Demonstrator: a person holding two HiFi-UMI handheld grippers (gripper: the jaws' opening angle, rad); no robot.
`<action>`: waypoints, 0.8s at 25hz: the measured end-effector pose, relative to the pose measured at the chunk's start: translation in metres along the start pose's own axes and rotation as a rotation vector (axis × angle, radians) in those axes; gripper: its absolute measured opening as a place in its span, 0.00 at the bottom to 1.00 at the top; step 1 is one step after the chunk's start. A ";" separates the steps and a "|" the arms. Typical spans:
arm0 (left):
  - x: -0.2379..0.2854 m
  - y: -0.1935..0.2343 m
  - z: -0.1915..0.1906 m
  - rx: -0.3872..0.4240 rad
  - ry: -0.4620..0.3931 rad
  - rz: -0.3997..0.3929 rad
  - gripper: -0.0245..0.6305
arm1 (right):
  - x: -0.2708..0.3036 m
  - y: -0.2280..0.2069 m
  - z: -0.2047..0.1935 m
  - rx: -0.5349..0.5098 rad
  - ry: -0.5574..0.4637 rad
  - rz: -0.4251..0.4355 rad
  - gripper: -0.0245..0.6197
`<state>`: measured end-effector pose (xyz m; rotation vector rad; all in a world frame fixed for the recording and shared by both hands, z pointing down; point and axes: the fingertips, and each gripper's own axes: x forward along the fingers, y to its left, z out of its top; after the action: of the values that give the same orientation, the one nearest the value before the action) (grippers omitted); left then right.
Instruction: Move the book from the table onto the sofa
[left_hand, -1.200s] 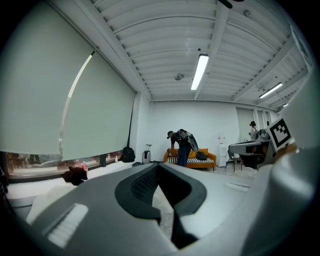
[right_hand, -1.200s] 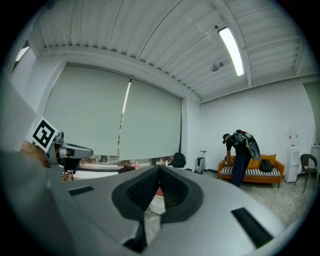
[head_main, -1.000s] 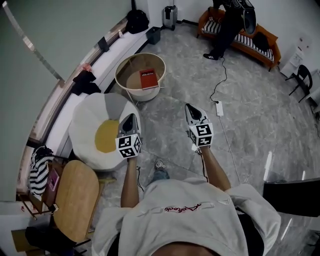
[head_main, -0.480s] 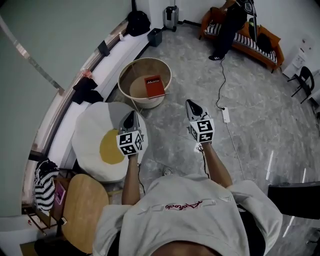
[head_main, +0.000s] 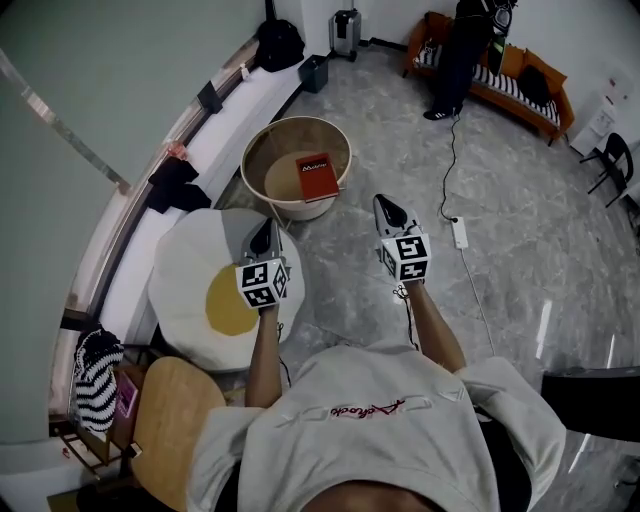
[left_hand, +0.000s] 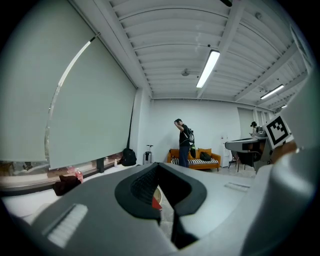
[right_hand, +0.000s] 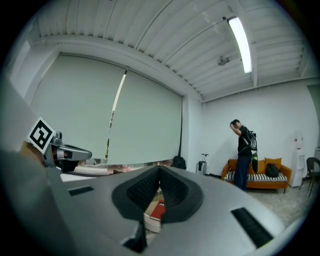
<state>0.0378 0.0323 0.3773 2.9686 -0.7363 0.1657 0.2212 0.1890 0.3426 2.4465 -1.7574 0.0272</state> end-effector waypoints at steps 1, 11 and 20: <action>0.000 0.002 -0.002 -0.001 0.003 0.001 0.05 | 0.001 0.001 -0.003 0.000 0.005 0.001 0.05; 0.017 0.003 -0.013 -0.015 0.025 -0.018 0.05 | 0.009 -0.004 -0.013 0.004 0.028 -0.013 0.05; 0.068 0.019 -0.015 0.002 0.041 -0.021 0.05 | 0.062 -0.020 -0.023 0.019 0.025 0.000 0.05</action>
<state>0.0875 -0.0145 0.4014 2.9640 -0.6998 0.2257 0.2619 0.1397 0.3690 2.4482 -1.7551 0.0754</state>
